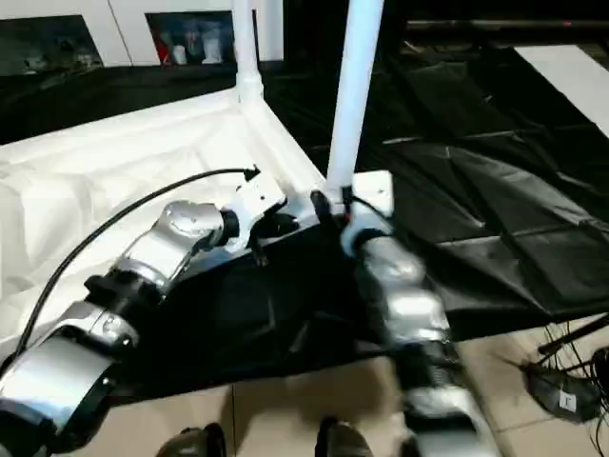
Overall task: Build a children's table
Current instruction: Rotate leg to tighten
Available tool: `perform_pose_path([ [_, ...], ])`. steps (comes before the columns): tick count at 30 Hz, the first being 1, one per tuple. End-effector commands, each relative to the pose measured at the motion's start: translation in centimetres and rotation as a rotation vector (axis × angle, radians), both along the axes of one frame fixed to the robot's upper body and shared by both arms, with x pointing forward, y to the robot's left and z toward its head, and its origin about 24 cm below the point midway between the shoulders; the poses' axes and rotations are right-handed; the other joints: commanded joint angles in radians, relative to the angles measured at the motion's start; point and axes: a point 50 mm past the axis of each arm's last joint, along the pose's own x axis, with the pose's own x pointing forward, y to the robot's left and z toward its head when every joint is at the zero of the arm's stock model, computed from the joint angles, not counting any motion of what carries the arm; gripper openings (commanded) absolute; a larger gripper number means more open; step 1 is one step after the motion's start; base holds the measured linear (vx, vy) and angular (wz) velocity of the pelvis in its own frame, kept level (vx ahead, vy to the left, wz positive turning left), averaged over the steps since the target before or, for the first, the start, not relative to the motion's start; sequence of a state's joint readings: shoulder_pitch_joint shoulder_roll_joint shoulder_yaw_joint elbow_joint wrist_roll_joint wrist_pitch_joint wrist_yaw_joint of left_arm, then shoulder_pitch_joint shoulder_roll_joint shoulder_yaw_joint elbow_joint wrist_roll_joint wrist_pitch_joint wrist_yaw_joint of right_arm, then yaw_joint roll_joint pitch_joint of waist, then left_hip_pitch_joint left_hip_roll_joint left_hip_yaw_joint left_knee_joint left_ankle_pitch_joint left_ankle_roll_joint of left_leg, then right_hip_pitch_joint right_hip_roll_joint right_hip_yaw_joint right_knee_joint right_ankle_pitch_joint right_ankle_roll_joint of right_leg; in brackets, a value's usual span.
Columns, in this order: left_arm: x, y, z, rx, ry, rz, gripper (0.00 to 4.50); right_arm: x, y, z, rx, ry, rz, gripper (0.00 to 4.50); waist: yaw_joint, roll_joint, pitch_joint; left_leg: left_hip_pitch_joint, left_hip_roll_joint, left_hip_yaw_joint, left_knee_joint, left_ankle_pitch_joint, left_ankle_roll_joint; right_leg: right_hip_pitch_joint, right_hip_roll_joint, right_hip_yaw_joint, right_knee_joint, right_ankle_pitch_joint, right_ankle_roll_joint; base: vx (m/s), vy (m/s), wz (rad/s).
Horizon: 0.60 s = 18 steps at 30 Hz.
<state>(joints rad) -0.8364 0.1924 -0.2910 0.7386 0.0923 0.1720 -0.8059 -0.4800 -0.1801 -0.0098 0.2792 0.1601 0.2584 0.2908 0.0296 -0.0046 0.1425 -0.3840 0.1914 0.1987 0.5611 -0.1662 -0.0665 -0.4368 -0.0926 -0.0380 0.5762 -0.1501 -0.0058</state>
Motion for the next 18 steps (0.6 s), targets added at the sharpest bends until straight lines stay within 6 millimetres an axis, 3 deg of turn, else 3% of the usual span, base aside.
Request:
perform_pose_path([
  [1, -1.3, 1.9, -3.1, 0.057, 0.117, -0.024, 0.0, -1.0, -0.6, 0.3, -0.056, 0.013, 0.121, 3.87, 0.005, -0.006, -0.065, 0.004, 0.023, -0.013, -0.069, -0.196, 0.082, 0.062, -0.038, 0.031, -0.063, -0.215, -0.189, 0.0, 0.0, 0.0],
  [2, -2.0, 2.5, -3.2, 0.065, 0.14, -0.083, 0.0, -2.2, -1.8, 0.6, -0.147, 0.029, 0.266, 3.87, 0.006, -0.006, -0.066, 0.006, 0.023, -0.01, -0.065, -0.184, 0.092, 0.063, -0.038, 0.032, -0.061, -0.19, -0.198, 0.0, 0.0, 0.0],
  [3, -2.0, 2.5, -3.2, 0.065, 0.14, -0.083, 0.0, -2.2, -1.8, 0.6, -0.147, 0.029, 0.266, 3.87, 0.01, -0.007, -0.068, 0.007, 0.023, -0.01, -0.063, -0.172, 0.101, 0.068, -0.037, 0.033, -0.06, -0.162, -0.202, 0.051, -0.014, 0.01],
  [4, -2.7, 2.9, -3.2, 0.067, 0.162, -0.153, 0.0, -3.4, -2.5, 0.8, -0.212, 0.048, 0.394, 3.87, 0.01, -0.006, -0.068, 0.005, 0.025, -0.007, -0.059, -0.136, 0.129, 0.068, -0.035, 0.033, -0.05, -0.075, -0.233, 0.051, -0.022, 0.0],
  [7, -3.2, 3.2, -3.1, 0.072, 0.18, -0.192, 0.0, -4.2, -2.9, 0.9, -0.242, 0.066, 0.469, 3.87, 0.008, -0.004, -0.069, 0.007, 0.027, -0.005, -0.057, -0.134, 0.14, 0.068, -0.037, 0.033, -0.049, -0.069, -0.261, 0.017, -0.007, 0.0],
  [10, -4.7, 4.1, -2.9, 0.09, 0.21, -0.318, 0.0, -5.5, -3.3, 1.1, -0.283, 0.117, 0.615, 3.87, 0.01, -0.004, -0.067, 0.013, 0.035, -0.005, -0.056, -0.114, 0.141, 0.068, -0.035, 0.034, -0.041, -0.037, -0.291, 0.0, 0.0, 0.0],
  [13, -5.3, 4.5, -2.7, 0.105, 0.219, -0.369, 0.0, -5.6, -3.3, 1.1, -0.291, 0.128, 0.64, 3.87, 0.01, 0.0, -0.064, 0.017, 0.037, -0.003, -0.057, -0.125, 0.137, 0.062, -0.034, 0.034, -0.041, -0.047, -0.304, 0.0, 0.0, 0.0],
  [18, -6.1, 5.0, -2.4, 0.118, 0.243, -0.41, 0.0, -5.3, -2.4, 1.0, -0.275, 0.13, 0.676, 3.87, 0.01, -0.001, -0.059, 0.022, 0.039, -0.003, -0.062, -0.184, 0.095, 0.055, -0.036, 0.036, -0.049, -0.157, -0.281, 0.0, 0.0, 0.0],
])
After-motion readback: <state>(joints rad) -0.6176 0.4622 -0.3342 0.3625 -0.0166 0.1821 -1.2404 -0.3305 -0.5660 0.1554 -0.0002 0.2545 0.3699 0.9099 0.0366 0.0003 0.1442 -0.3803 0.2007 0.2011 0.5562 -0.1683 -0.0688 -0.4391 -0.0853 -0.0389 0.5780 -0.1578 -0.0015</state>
